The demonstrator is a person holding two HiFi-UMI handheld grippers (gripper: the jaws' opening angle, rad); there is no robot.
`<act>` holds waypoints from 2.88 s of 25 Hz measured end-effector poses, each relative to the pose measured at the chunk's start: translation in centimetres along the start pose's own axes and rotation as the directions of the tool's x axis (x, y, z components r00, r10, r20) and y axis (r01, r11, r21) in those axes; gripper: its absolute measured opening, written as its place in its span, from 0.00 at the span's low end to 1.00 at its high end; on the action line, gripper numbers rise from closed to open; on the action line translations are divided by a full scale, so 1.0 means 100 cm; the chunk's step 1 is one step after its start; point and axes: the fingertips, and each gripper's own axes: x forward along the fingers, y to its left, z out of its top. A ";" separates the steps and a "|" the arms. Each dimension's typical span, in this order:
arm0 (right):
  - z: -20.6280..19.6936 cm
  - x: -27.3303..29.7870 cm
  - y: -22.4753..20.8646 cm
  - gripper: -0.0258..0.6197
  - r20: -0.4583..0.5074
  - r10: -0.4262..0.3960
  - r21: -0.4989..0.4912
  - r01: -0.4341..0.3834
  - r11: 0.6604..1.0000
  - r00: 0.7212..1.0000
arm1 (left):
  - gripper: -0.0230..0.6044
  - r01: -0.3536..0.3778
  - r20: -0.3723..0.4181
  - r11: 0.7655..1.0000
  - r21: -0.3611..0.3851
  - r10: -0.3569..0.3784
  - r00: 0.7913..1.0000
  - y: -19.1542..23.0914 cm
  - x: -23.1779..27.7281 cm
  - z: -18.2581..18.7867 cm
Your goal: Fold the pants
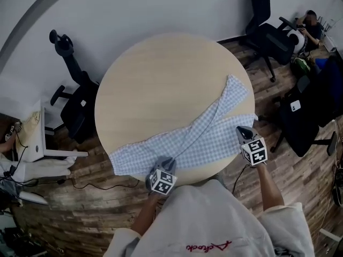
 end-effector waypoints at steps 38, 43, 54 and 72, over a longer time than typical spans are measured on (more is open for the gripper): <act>0.055 0.246 -0.151 0.10 -0.479 -0.048 -0.878 -0.479 0.016 0.877 | 0.11 -0.152 -0.348 0.980 0.127 0.187 0.919 0.014 0.040 -0.009; 0.065 0.227 -0.156 0.09 -0.432 -0.040 -0.902 -0.430 0.045 0.901 | 0.10 -0.114 -0.339 0.980 0.163 0.164 0.926 0.015 0.033 -0.010; 0.053 0.114 -0.195 0.09 -0.311 -0.106 -0.934 -0.283 0.217 0.944 | 0.10 -0.120 -0.224 0.952 0.282 0.187 0.956 0.014 -0.011 0.010; -0.068 -0.071 -0.173 0.09 -0.272 -0.199 -0.864 -0.148 0.481 0.941 | 0.10 -0.154 -0.116 0.941 0.302 0.197 0.974 -0.015 -0.051 0.014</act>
